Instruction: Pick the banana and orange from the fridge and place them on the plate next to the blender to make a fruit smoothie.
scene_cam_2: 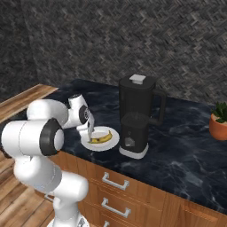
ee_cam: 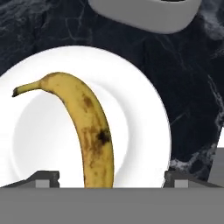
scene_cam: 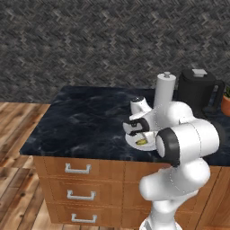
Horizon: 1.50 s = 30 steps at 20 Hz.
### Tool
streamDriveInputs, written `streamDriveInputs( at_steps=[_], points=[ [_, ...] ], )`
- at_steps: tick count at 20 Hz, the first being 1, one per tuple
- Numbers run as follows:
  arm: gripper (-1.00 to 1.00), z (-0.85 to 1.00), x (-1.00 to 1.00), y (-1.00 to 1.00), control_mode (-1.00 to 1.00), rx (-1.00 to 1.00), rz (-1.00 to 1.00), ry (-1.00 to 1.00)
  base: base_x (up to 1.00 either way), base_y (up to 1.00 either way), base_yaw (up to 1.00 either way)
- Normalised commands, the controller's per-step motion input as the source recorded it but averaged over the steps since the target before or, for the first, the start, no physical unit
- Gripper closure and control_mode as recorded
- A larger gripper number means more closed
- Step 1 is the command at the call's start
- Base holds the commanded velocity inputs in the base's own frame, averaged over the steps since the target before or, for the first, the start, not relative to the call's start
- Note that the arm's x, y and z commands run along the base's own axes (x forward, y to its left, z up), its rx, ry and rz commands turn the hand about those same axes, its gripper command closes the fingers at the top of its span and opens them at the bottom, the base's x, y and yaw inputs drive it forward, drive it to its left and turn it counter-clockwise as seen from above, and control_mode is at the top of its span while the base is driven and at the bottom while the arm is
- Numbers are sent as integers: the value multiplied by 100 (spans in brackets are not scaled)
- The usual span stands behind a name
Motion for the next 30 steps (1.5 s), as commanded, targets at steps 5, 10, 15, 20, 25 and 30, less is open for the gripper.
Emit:
streamDriveInputs(
  at_steps=[5,10,15,20,25,30],
  points=[
    [-100,70,-85,0,-100,0,6,-5,0,0,0],
    [-100,3,-81,0,-100,-1,29,0,0,0,0],
    [-100,0,-74,0,-100,-1,30,0,0,0,0],
    [-100,12,-36,0,-100,0,26,0,0,0,0],
    [-100,-3,-2,-1,-100,0,26,6,0,0,0],
    [-100,-24,-2,2,100,-3,10,4,-10,4,1]
  ],
)
